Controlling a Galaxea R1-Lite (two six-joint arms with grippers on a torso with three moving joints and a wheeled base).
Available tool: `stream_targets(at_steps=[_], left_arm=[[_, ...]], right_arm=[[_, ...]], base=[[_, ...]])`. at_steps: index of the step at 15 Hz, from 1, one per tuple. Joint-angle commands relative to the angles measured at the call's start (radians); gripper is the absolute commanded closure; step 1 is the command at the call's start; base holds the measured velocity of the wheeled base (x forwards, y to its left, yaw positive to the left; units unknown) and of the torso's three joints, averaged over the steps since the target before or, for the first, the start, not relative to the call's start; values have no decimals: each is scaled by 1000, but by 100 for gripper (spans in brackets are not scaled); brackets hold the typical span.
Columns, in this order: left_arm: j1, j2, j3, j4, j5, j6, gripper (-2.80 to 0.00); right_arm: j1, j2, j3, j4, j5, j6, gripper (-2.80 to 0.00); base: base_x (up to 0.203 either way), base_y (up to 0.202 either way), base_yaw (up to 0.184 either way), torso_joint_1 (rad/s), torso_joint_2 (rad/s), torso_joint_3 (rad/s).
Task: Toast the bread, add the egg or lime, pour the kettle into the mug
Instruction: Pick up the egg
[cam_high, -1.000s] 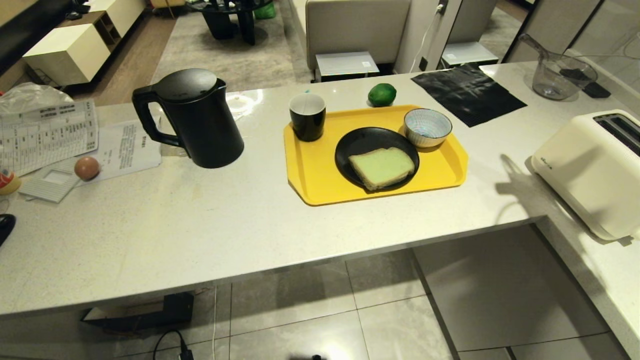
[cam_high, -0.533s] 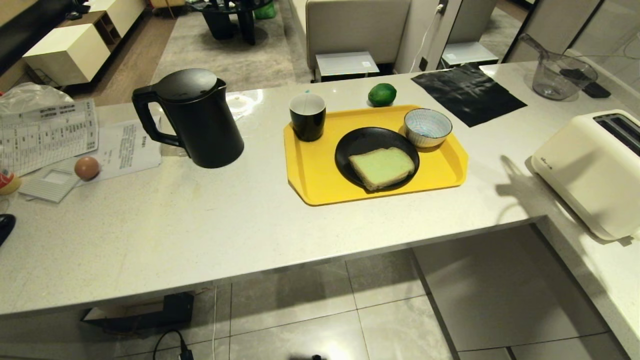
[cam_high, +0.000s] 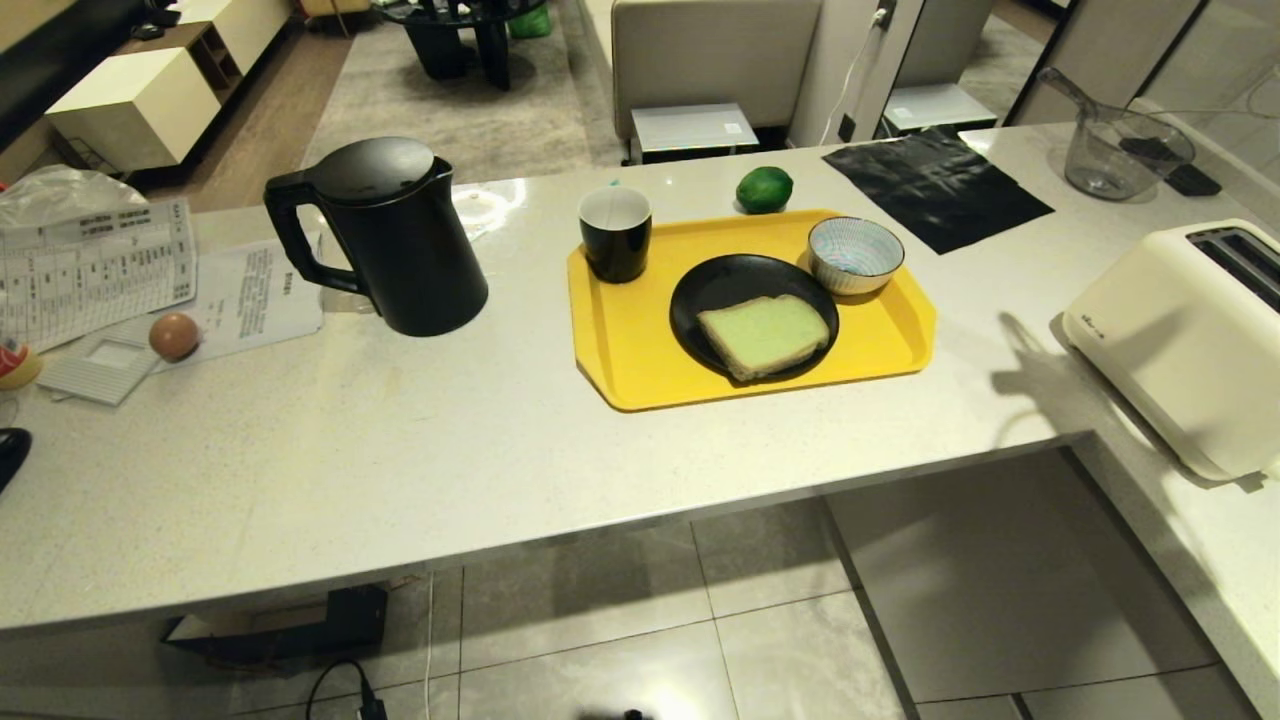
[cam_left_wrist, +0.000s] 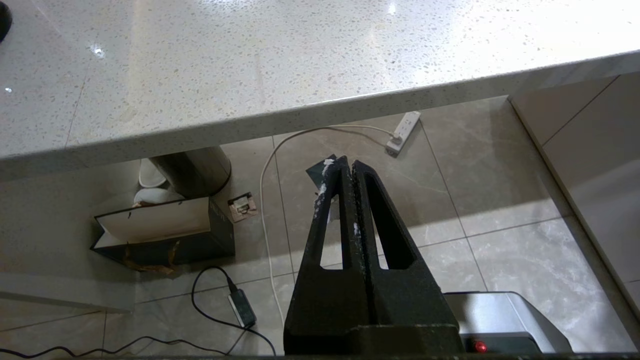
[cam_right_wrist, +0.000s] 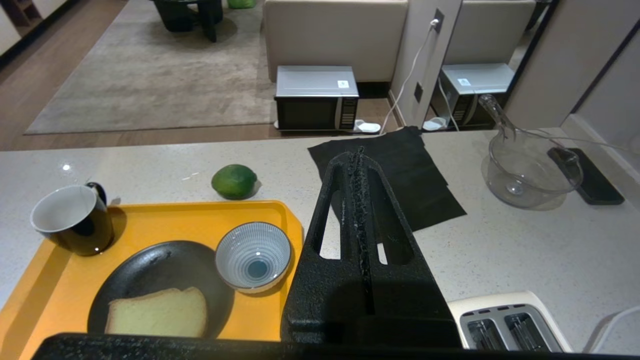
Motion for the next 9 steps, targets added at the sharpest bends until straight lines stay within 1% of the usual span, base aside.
stream_targets(at_steps=[1,3,4,6,7,9], left_arm=[[0,0,0,-1,0,0,0],[0,0,0,0,0,0,0],[0,0,0,0,0,0,0],[0,0,0,0,0,-2,0],[0,0,0,0,0,-2,0],[0,0,0,0,0,-2,0]], right_arm=[[0,-9,9,1,15,0,0],[-10,-36,55,0,55,-18,0],[-39,-53,98,-3,98,-48,0],[-139,-100,211,-9,229,-100,0],[-190,-127,277,-10,280,-111,0],[-269,-173,411,-22,329,-118,0]], base=[[0,0,0,0,0,0],[0,0,0,0,0,0],[0,0,0,0,0,0],[0,0,0,0,0,0],[0,0,0,0,0,0],[0,0,0,0,0,0]])
